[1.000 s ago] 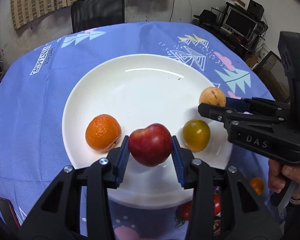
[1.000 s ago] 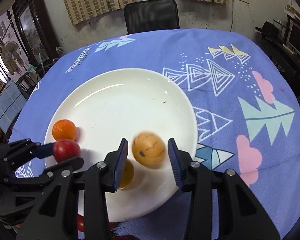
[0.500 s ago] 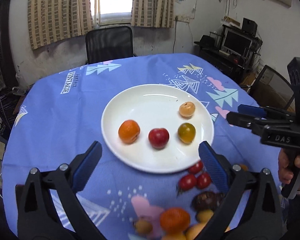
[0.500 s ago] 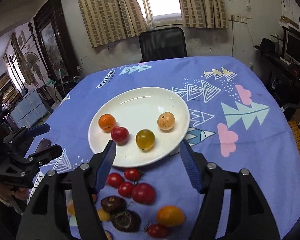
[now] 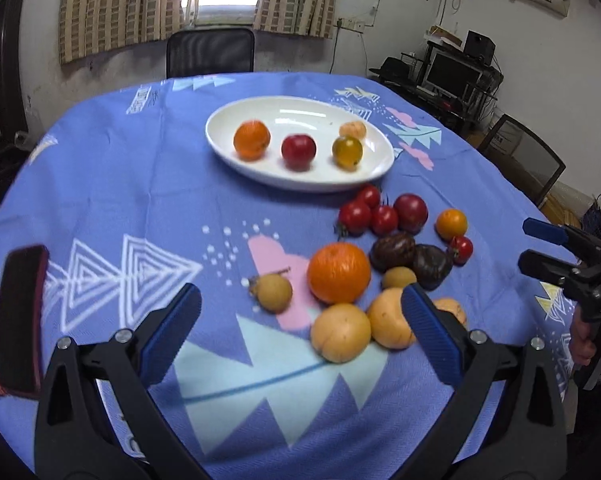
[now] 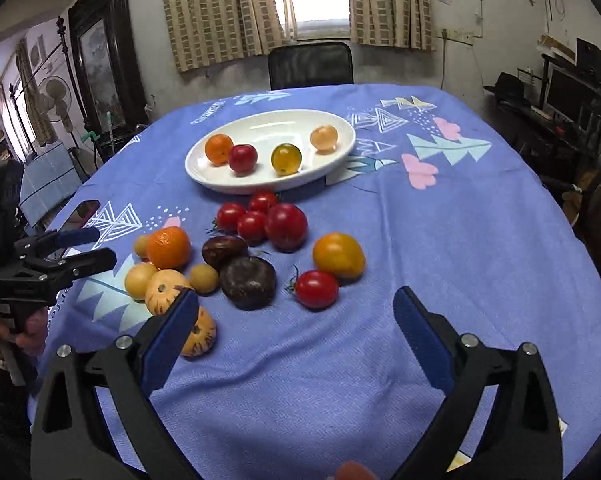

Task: Organize fruits
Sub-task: 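Withdraw both tools from the plate toward the remaining fruits, then grasp a striped pepino melon with the right tool while the left tool grasps a pale round fruit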

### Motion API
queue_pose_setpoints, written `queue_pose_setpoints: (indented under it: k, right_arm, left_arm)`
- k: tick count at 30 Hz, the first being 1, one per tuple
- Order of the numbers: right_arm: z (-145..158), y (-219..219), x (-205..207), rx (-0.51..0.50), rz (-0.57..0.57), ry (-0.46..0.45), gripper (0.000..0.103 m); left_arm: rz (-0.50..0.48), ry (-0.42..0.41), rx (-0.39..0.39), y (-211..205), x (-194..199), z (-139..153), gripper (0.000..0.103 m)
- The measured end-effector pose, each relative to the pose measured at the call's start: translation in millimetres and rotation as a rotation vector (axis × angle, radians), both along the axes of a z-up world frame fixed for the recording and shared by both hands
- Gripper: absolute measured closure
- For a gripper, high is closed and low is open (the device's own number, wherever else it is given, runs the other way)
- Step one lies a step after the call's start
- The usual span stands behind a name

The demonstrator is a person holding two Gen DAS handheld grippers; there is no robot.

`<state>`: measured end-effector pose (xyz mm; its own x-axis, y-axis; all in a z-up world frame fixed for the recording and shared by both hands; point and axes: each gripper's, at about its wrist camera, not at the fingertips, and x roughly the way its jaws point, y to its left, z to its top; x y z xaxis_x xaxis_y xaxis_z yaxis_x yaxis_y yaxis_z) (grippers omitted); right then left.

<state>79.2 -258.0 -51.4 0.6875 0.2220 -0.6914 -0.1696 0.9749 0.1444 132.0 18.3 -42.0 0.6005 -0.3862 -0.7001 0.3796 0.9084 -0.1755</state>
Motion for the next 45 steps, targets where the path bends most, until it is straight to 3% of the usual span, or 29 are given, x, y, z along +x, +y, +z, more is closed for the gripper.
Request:
queue_pose_setpoints:
  k: [5,10,17,21,28,32,45]
  right_arm:
    - [-5.7,15.9,-4.9,0.159,0.15,0.038,0.005]
    - [-15.2,40.8,-9.3,0.126,0.206,0.052,0.005]
    - [-24.3,61.1,-8.2,0.016,0.216,0.036,0.005]
    - [-31.0,61.6,-3.0,0.027,0.225,0.067,0.023]
    - [-32.6,65.0,-1.2,0.022,0.235,0.072,0.029]
    - [-34.8,67.8,1.3,0.023,0.248,0.09,0.042]
    - [-44.0,70.1,8.0,0.039,0.256,0.154,0.043]
  left_arm:
    - [-0.026,0.039,-0.054,5.7,-7.6,-8.5,0.002]
    - [-0.051,-0.008,-0.032,2.2,-17.8,-4.0,0.002]
    - [-0.078,0.003,-0.007,-1.4,-22.7,-8.9,0.002]
    - [-0.075,0.005,-0.006,0.0,-23.2,-9.8,0.002]
    - [-0.071,0.005,-0.004,2.9,-24.5,-10.2,0.002]
    - [-0.077,0.002,0.013,0.7,-25.6,-11.7,0.002]
    - [-0.088,0.014,0.023,-4.3,-25.7,-16.1,0.002]
